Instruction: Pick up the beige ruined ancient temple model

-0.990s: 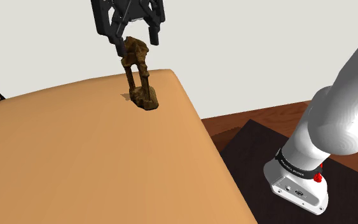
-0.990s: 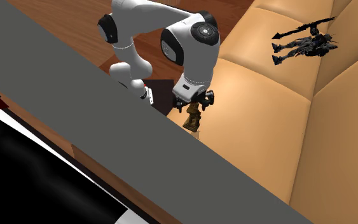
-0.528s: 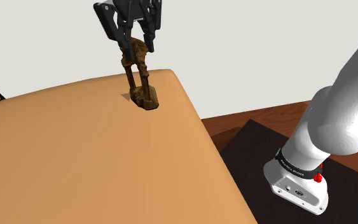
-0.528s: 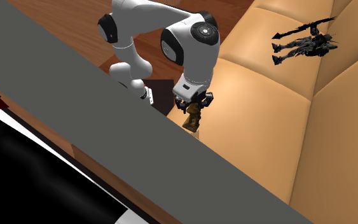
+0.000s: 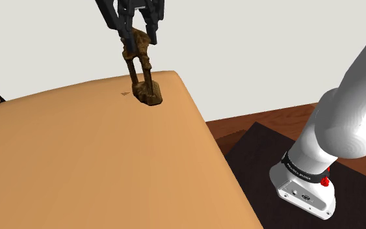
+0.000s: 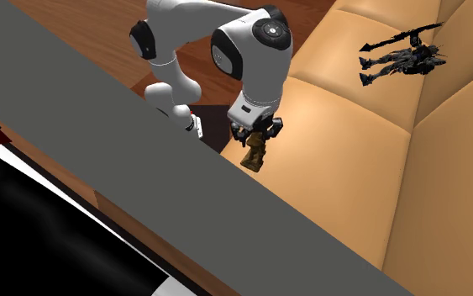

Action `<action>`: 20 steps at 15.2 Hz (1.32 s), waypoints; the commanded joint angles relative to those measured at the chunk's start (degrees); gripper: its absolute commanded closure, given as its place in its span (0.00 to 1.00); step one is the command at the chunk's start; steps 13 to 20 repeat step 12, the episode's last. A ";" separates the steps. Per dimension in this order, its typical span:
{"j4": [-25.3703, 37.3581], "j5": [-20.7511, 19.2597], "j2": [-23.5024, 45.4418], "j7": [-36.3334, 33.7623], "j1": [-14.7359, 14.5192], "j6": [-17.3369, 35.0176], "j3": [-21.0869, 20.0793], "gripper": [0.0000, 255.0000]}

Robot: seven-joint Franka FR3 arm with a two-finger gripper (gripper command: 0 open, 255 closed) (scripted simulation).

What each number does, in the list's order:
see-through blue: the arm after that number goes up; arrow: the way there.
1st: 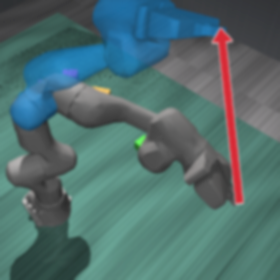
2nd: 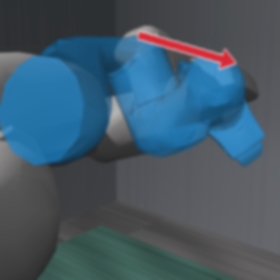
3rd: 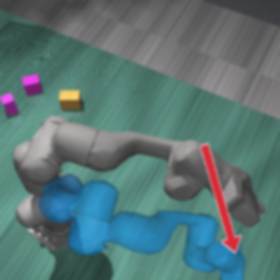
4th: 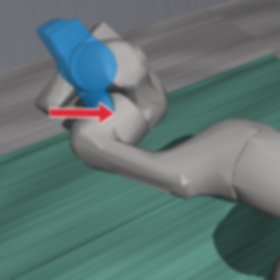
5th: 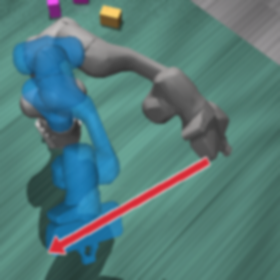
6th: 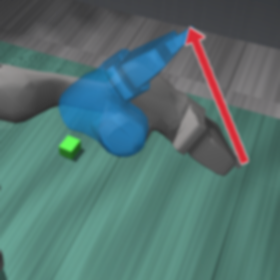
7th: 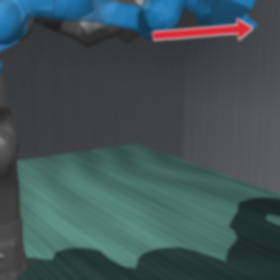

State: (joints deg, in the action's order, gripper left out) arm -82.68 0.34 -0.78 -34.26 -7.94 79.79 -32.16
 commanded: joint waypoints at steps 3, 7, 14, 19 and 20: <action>5.47 -1.09 2.05 -0.81 -0.51 -3.76 -0.51 1.00; 11.69 -2.55 4.64 -1.79 -1.35 -7.80 -1.14 1.00; 17.35 -4.10 7.20 -2.72 -2.44 -11.33 -1.73 1.00; 17.35 -4.10 7.20 -2.72 -2.44 -11.33 -1.73 1.00; 17.35 -4.10 7.20 -2.72 -2.44 -11.33 -1.73 1.00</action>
